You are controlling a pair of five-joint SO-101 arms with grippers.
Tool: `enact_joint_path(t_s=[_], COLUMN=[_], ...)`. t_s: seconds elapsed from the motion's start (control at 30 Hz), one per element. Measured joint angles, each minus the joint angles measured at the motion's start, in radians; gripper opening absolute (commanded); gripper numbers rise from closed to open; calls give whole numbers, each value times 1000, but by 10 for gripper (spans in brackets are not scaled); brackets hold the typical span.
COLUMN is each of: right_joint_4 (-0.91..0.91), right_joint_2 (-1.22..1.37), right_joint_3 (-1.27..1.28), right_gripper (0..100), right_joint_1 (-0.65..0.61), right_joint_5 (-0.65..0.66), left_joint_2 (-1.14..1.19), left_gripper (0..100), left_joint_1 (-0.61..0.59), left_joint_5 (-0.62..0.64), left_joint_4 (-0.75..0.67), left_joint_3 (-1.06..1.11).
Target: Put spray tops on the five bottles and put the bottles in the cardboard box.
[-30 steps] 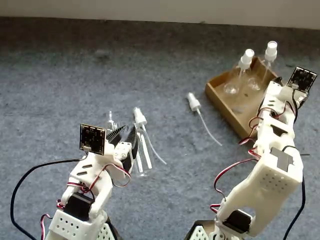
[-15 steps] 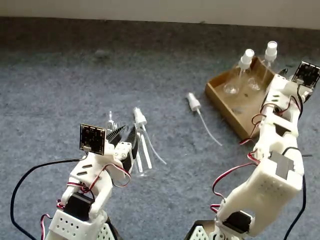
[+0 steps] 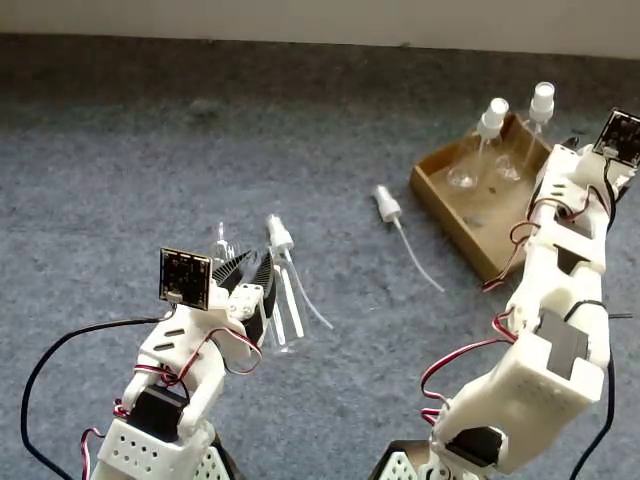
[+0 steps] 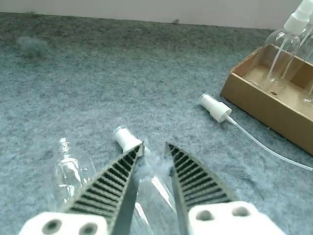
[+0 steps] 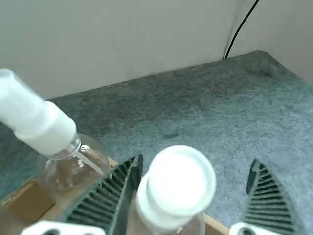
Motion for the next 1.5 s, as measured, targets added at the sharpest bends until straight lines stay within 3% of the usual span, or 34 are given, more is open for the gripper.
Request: enact_joint_path(t_s=[0.33,0.9,1.5], right_joint_4=[183,334,641], right_joint_2=[-91,-264,-643], right_joint_3=[-12,-14,-14], right_gripper=[293,293,293], right_joint_1=[0,0,0], right_joint_5=[0,0,0], left_joint_2=[0,0,0], left_gripper=[31,31,30], left_joint_1=[0,0,0], left_joint_5=[0,0,0], left_joint_4=[0,0,0], left_joint_3=[0,0,0])
